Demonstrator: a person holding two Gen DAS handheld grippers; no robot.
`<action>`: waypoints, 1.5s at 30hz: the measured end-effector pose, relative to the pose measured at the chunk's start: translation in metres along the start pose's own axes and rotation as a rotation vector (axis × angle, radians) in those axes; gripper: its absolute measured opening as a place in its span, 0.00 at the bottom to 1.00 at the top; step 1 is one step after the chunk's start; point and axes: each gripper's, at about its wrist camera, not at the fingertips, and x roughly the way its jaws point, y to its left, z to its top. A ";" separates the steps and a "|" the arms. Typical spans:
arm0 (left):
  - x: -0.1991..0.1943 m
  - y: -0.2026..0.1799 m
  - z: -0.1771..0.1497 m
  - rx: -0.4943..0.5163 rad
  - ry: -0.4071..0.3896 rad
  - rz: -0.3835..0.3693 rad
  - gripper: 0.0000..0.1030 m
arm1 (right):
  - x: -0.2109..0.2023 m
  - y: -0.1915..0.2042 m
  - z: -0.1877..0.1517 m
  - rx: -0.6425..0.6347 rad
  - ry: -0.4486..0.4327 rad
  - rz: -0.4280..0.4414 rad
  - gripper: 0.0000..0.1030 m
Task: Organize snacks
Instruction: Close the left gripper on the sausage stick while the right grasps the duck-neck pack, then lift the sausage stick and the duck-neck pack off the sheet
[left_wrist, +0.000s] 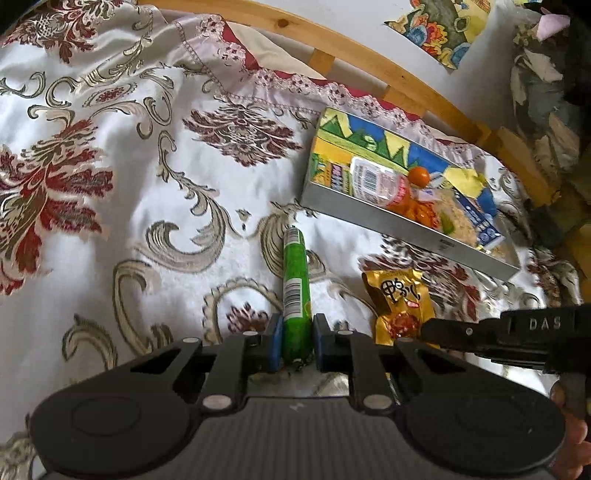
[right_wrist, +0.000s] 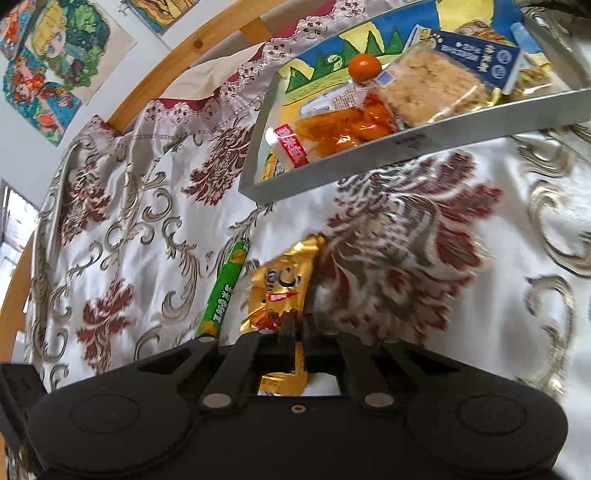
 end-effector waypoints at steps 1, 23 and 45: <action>-0.001 -0.001 0.000 0.005 0.007 0.002 0.18 | -0.004 -0.003 -0.002 -0.007 0.002 0.003 0.03; 0.024 -0.001 0.008 0.083 -0.059 0.123 0.28 | 0.022 0.035 -0.028 -0.199 -0.178 -0.125 0.66; 0.002 -0.028 0.000 0.055 0.080 0.028 0.18 | -0.015 0.017 -0.072 -0.388 -0.224 -0.208 0.46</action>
